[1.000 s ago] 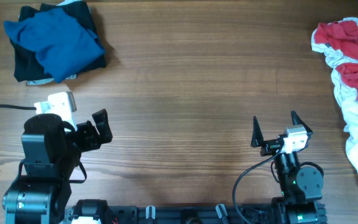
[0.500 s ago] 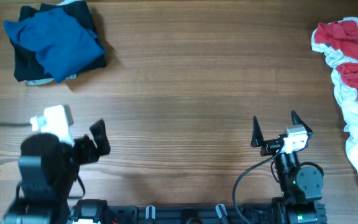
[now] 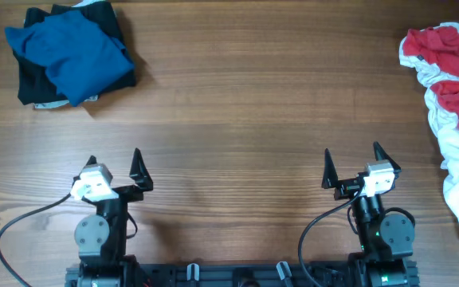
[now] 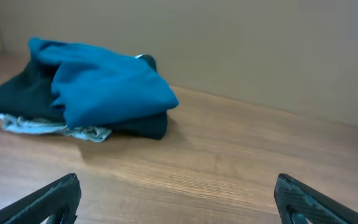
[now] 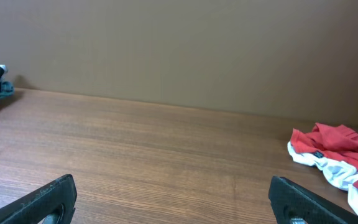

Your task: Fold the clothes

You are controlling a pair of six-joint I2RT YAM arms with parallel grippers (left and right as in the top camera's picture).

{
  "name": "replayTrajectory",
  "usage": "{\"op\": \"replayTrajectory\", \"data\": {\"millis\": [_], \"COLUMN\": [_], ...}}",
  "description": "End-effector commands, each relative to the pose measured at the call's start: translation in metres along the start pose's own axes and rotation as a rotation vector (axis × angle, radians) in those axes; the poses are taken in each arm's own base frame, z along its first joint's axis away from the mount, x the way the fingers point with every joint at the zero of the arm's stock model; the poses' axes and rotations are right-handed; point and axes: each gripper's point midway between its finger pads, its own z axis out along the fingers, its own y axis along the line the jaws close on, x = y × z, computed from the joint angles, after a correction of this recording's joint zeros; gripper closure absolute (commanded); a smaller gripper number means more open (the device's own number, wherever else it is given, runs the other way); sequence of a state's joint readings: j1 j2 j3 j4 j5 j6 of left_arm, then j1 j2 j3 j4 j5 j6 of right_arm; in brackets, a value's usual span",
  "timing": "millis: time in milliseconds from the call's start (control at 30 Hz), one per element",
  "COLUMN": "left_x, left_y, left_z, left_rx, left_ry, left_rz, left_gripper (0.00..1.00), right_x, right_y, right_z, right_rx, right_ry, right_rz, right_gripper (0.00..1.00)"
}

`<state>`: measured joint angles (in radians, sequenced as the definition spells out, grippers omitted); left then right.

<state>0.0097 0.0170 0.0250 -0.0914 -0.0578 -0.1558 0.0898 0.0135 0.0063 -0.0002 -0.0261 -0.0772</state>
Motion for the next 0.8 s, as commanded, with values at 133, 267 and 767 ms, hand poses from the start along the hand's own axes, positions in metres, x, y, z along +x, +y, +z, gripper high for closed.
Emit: {"op": "replayTrajectory", "data": {"millis": [133,267,767], "left_x": [0.002,-0.012,0.007], "left_y": [-0.016,-0.033,-0.027], "left_z": [0.0,-0.003,-0.001], "left_rx": [0.101,0.184,0.165], "left_ry": [-0.016,-0.078,0.017], "left_rz": [0.23,0.225,0.061], "left_gripper": [0.0,0.0,0.0], "right_x": [-0.002,-0.002,-0.002], "right_y": [0.002,0.002,0.002], "right_z": [-0.001,-0.001,-0.001], "right_rx": [-0.013,-0.013,-0.013], "right_ry": [-0.011,-0.011,-0.011], "right_rz": [-0.009,-0.009,-0.009], "right_gripper": [0.0,0.0,0.0]}}
